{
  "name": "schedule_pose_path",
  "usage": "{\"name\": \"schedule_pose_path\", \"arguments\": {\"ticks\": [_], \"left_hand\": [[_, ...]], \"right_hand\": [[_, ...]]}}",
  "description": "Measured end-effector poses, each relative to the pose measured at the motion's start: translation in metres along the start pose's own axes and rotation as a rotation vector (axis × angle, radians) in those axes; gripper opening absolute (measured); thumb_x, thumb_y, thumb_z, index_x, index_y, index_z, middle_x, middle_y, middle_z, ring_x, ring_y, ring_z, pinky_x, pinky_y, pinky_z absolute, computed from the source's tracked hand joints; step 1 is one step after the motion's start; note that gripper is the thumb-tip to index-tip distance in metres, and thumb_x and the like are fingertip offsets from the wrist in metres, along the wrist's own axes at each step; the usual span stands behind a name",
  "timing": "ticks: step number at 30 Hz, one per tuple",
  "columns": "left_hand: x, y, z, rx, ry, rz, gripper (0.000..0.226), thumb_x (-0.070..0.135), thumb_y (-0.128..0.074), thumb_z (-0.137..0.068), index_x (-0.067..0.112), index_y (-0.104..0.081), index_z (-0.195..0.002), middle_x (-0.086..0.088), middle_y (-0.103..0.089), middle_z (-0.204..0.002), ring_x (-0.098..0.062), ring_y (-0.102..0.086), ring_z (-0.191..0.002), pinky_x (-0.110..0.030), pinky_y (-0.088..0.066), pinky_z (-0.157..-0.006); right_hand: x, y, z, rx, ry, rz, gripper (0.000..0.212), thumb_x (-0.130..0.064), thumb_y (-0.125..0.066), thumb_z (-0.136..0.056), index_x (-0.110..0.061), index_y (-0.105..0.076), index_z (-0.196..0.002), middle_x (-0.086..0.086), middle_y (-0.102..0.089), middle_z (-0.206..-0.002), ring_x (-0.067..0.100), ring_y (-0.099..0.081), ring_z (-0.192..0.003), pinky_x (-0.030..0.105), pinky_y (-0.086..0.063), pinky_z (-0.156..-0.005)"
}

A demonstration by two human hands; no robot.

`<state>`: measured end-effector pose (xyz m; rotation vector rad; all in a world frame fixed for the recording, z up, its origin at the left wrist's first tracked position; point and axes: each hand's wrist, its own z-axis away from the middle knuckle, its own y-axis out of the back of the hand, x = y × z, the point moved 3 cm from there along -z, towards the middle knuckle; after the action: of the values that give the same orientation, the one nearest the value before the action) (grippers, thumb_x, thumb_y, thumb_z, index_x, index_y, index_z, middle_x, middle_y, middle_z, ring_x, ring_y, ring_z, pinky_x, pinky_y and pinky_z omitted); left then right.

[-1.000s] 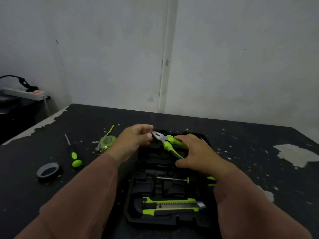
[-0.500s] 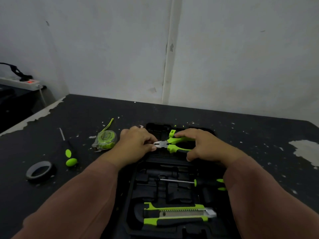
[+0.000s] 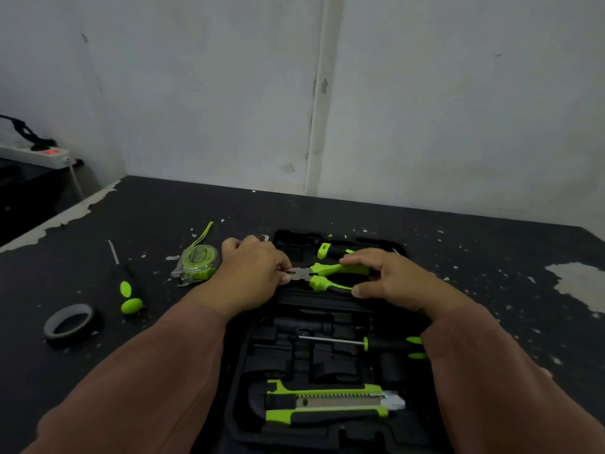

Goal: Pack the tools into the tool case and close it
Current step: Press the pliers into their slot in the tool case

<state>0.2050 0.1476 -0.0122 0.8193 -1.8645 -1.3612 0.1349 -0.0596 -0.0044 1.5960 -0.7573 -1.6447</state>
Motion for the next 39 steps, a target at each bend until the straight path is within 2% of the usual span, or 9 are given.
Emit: {"name": "schedule_pose_path", "arguments": {"ticks": [6, 10, 19, 22, 30, 35, 39], "left_hand": [[-0.0008, 0.0001, -0.0001, 0.000, 0.013, -0.042, 0.018, 0.040, -0.054, -0.087, 0.037, -0.064, -0.102, 0.015, -0.049, -0.091, -0.015, -0.042, -0.109, -0.039, -0.021, -0.094], [-0.0031, 0.0004, -0.0003, -0.017, 0.023, -0.058, 0.020, 0.041, -0.053, -0.088, 0.037, -0.065, -0.104, 0.013, -0.059, -0.103, -0.016, -0.043, -0.112, -0.039, -0.021, -0.096], [-0.0050, 0.0030, 0.0019, -0.041, 0.065, -0.069, 0.020, 0.041, -0.054, -0.087, 0.038, -0.064, -0.104, 0.012, -0.059, -0.108, -0.017, -0.042, -0.115, -0.042, -0.022, -0.098], [-0.0056, 0.0036, 0.0025, -0.042, 0.090, -0.035, 0.019, 0.042, -0.056, -0.085, 0.039, -0.065, -0.102, 0.012, -0.060, -0.107, -0.018, -0.042, -0.115, -0.042, -0.023, -0.096], [-0.0043, 0.0023, 0.0036, -0.012, 0.116, -0.002, 0.019, 0.043, -0.059, -0.083, 0.042, -0.066, -0.100, 0.013, -0.060, -0.107, -0.019, -0.043, -0.115, -0.043, -0.023, -0.097], [-0.0034, 0.0019, 0.0034, -0.003, 0.122, -0.016, 0.021, 0.044, -0.058, -0.084, 0.043, -0.065, -0.104, 0.013, -0.060, -0.112, -0.020, -0.042, -0.116, -0.043, -0.022, -0.097], [-0.0013, 0.0013, 0.0035, -0.001, 0.127, -0.032, 0.021, 0.044, -0.058, -0.084, 0.042, -0.066, -0.104, 0.012, -0.060, -0.112, -0.022, -0.042, -0.116, -0.045, -0.022, -0.098]], "right_hand": [[-0.0026, 0.0001, 0.0020, 0.010, 0.012, 0.130, 0.052, -0.019, -0.067, -0.081, -0.030, -0.051, -0.129, -0.010, -0.042, -0.143, 0.011, -0.041, -0.128, 0.022, -0.033, -0.101], [-0.0053, -0.0017, 0.0004, 0.009, -0.007, 0.215, 0.049, -0.024, -0.065, -0.083, -0.031, -0.051, -0.130, -0.010, -0.043, -0.143, 0.012, -0.041, -0.129, 0.029, -0.033, -0.108], [-0.0081, -0.0047, -0.0014, 0.028, -0.021, 0.319, 0.054, -0.030, -0.064, -0.083, -0.027, -0.046, -0.134, -0.002, -0.043, -0.142, 0.018, -0.037, -0.131, 0.031, -0.029, -0.109], [-0.0065, -0.0058, -0.0018, 0.028, -0.035, 0.323, 0.057, -0.031, -0.063, -0.083, -0.028, -0.043, -0.136, -0.002, -0.040, -0.143, 0.019, -0.035, -0.132, 0.032, -0.025, -0.110], [-0.0050, -0.0073, -0.0035, 0.030, -0.050, 0.321, 0.052, -0.028, -0.059, -0.082, -0.029, -0.047, -0.132, -0.002, -0.042, -0.136, 0.022, -0.038, -0.126, 0.040, -0.030, -0.109], [-0.0047, -0.0072, -0.0025, 0.028, -0.041, 0.284, 0.052, -0.037, -0.062, -0.081, -0.028, -0.049, -0.130, -0.001, -0.044, -0.131, 0.021, -0.042, -0.121, 0.038, -0.034, -0.106], [-0.0052, -0.0071, -0.0025, 0.021, -0.053, 0.285, 0.052, -0.038, -0.063, -0.083, -0.029, -0.047, -0.131, 0.000, -0.044, -0.131, 0.021, -0.042, -0.122, 0.036, -0.030, -0.106]]}}
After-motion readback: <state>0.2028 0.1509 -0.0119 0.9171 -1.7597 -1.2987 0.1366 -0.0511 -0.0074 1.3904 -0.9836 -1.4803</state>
